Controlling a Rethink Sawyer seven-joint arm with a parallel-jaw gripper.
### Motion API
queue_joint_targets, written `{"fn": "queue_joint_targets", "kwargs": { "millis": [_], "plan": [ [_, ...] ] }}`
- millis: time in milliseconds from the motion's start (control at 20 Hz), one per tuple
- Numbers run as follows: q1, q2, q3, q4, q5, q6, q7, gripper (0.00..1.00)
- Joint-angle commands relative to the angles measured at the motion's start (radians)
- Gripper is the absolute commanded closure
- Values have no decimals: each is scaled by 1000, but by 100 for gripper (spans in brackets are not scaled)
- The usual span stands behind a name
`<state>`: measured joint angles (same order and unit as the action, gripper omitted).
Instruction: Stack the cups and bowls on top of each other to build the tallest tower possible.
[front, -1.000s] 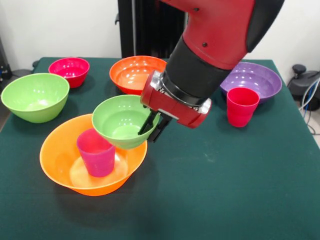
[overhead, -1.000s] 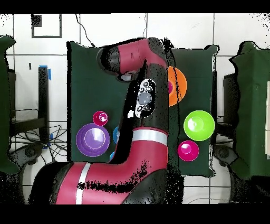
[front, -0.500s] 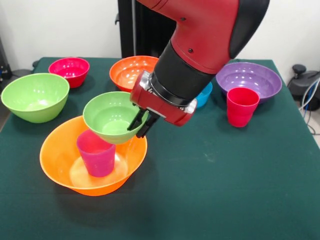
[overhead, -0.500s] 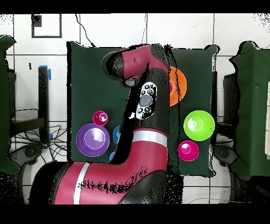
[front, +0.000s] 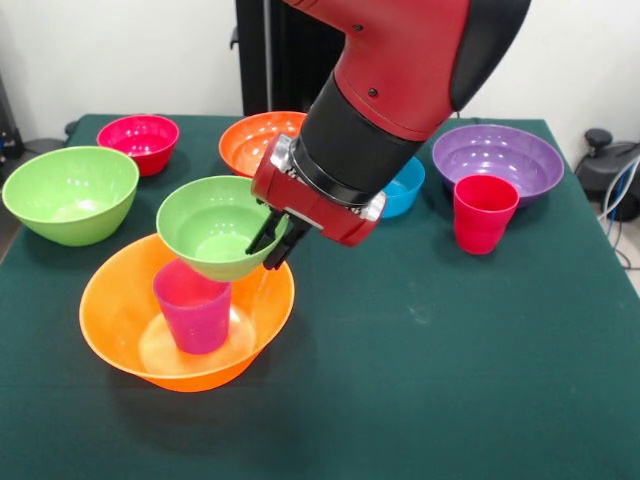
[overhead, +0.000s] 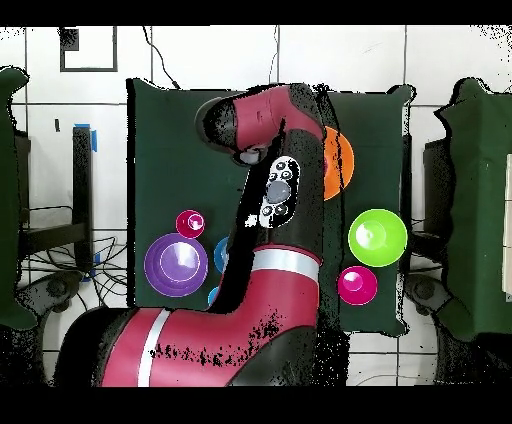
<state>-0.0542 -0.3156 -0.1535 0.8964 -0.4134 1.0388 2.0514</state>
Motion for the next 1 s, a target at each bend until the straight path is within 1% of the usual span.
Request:
{"fn": "queue_joint_targets", "kwargs": {
  "millis": [50, 450, 1000],
  "plan": [
    [-21, 43, 46, 93, -50, -108, -44, 100],
    [-27, 42, 25, 130, -57, -165, -50, 100],
    [-27, 43, 13, 167, -47, -208, -51, 100]
  ]
}}
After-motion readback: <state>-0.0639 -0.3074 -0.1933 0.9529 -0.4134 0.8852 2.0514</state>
